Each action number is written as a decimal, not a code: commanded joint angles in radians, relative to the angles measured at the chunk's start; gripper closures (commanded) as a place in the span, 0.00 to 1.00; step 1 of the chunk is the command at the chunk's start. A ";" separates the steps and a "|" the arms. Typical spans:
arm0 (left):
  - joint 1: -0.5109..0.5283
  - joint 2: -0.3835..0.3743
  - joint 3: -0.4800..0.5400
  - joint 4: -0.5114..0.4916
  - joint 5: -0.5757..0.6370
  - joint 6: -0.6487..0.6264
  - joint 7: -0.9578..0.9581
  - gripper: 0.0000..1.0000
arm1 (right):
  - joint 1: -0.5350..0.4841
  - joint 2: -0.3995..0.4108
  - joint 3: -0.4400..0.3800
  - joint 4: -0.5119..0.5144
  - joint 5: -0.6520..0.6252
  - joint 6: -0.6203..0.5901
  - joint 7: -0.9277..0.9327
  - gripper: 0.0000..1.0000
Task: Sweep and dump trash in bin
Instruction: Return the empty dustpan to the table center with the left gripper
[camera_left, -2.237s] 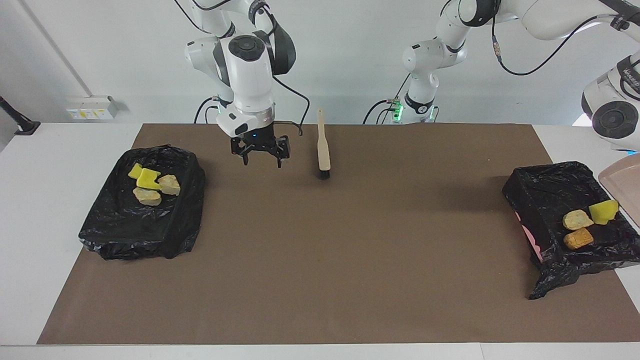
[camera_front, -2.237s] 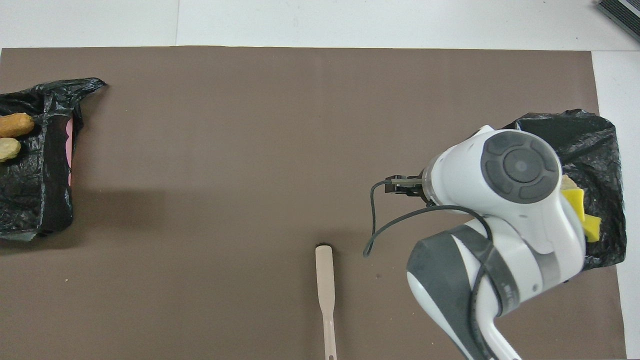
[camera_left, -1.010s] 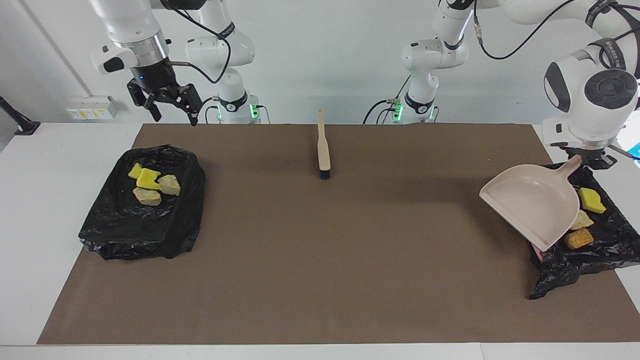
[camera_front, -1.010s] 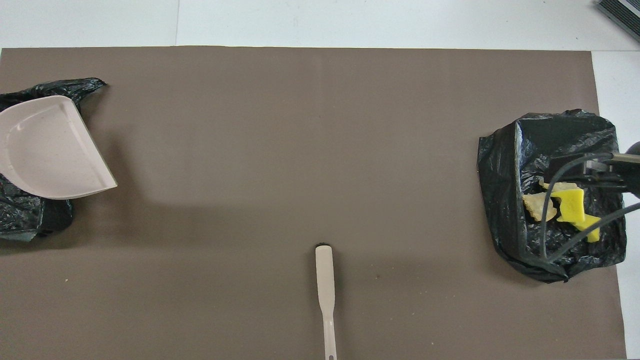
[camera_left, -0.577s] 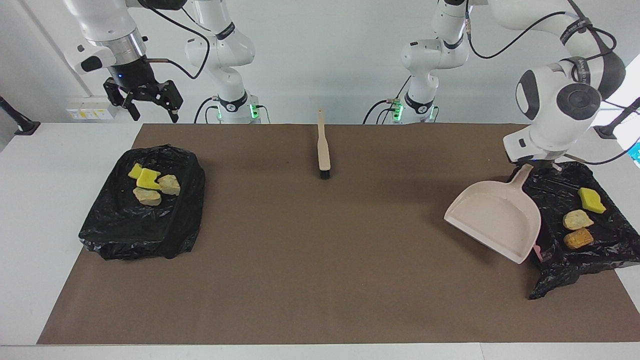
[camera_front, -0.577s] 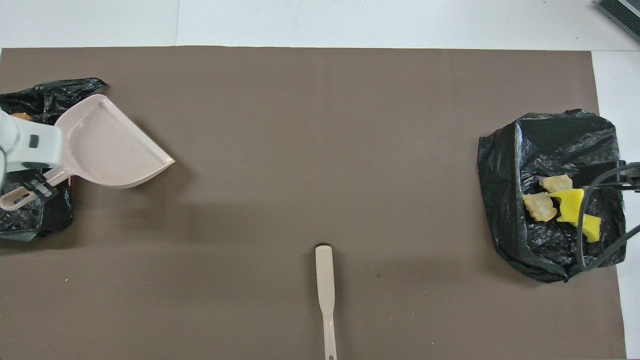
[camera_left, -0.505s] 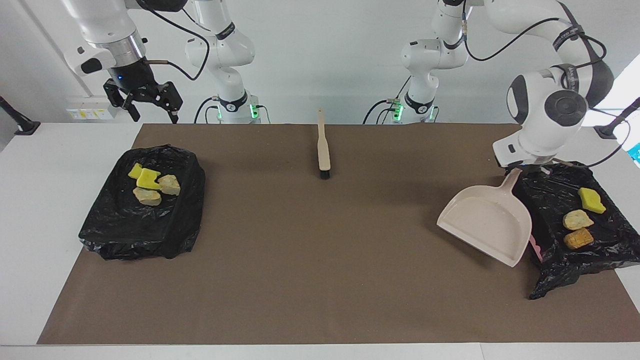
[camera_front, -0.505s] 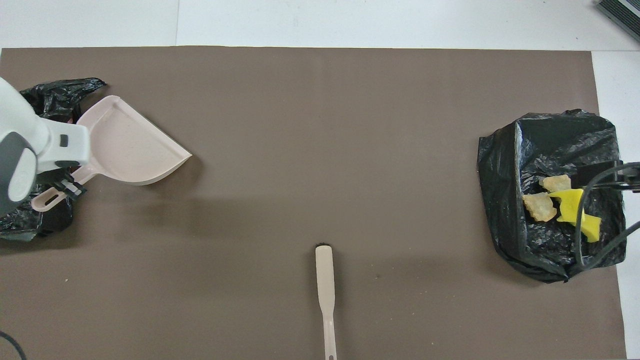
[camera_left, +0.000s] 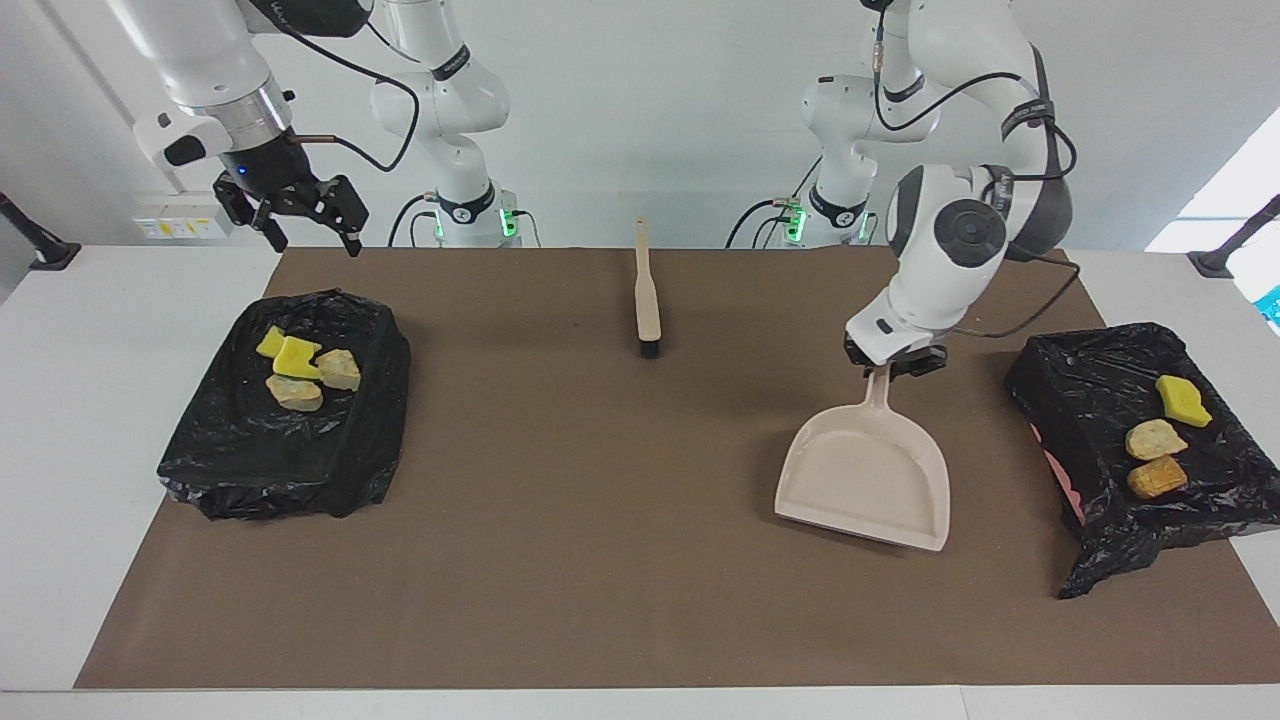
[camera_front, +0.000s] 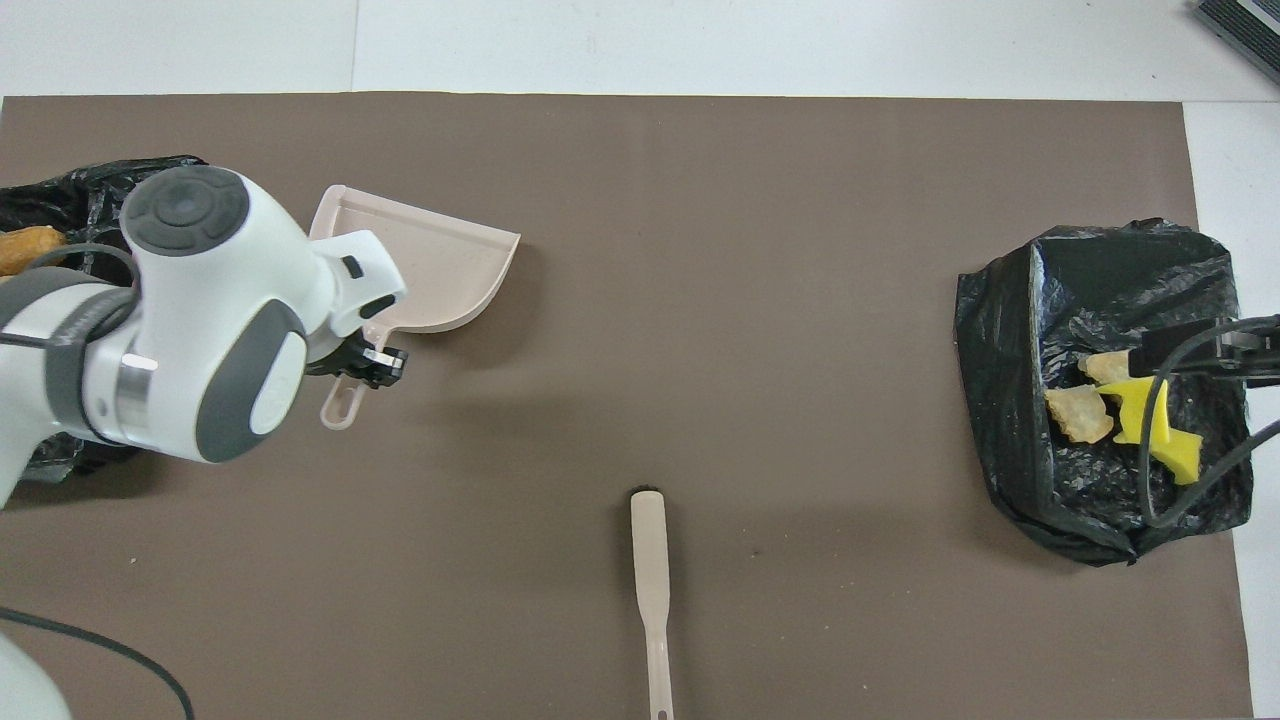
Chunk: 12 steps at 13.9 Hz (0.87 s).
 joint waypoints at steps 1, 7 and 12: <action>-0.125 0.034 0.022 -0.017 -0.072 0.130 -0.218 1.00 | -0.023 -0.021 0.010 -0.041 0.005 0.020 -0.023 0.00; -0.326 0.157 0.023 0.063 -0.189 0.304 -0.547 1.00 | -0.020 -0.032 0.010 -0.081 0.000 0.058 -0.020 0.00; -0.368 0.238 0.026 0.150 -0.172 0.311 -0.632 0.05 | -0.014 -0.033 0.010 -0.086 -0.038 0.061 -0.082 0.00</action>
